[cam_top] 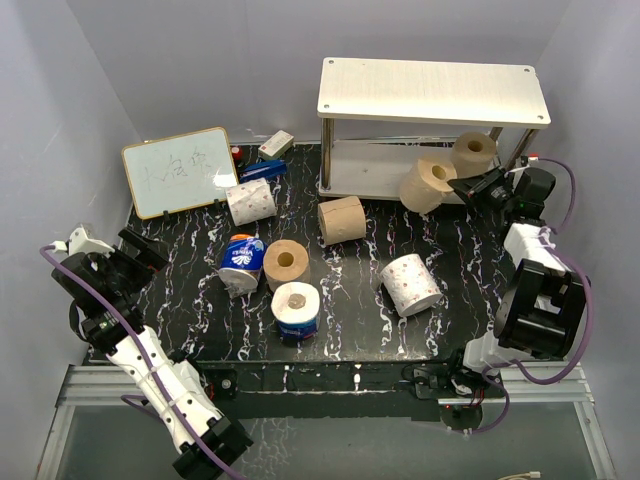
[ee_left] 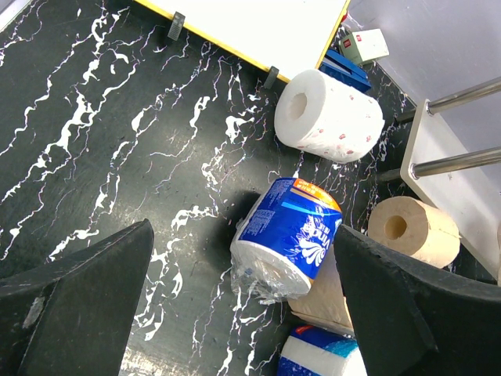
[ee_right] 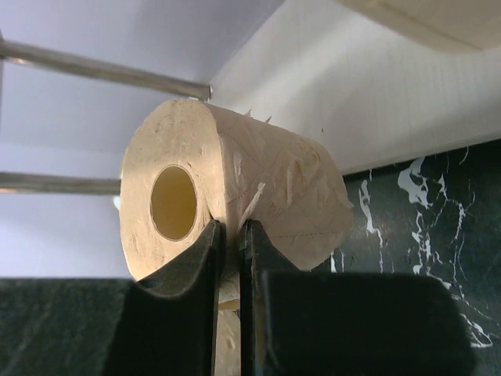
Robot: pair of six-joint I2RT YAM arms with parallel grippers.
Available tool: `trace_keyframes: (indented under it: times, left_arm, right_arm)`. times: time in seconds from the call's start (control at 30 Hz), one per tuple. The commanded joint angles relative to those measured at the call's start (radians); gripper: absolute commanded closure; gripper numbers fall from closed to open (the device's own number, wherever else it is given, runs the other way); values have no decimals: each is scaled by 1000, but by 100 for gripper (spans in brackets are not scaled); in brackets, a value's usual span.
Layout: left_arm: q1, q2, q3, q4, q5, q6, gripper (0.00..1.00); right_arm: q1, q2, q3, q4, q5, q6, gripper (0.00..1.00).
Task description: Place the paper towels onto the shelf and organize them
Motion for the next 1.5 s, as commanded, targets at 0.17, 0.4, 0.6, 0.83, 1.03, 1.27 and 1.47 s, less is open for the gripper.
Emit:
trace_keyframes:
  times: [0.17, 0.4, 0.6, 0.83, 1.03, 1.27, 1.47]
  left_arm:
    - [9, 2, -4, 7, 16, 2, 2]
    - [8, 5, -5, 6, 17, 2, 2]
    - [8, 8, -4, 7, 18, 3, 2]
    - [8, 4, -4, 5, 19, 3, 2]
    - [9, 0, -4, 5, 17, 2, 2]
    - [9, -7, -4, 4, 16, 2, 2]
    - [8, -12, -4, 5, 16, 2, 2]
  right_arm:
    - [0, -27, 53, 244, 187, 157, 100]
    - [12, 17, 125, 198, 280, 109, 90]
    - [19, 46, 123, 233, 261, 97, 82]
    - [28, 84, 140, 243, 244, 84, 90]
    - [27, 54, 143, 228, 228, 33, 71]
    - [27, -145, 211, -37, 102, -323, 4]
    - [1, -384, 185, -429, 22, -717, 2]
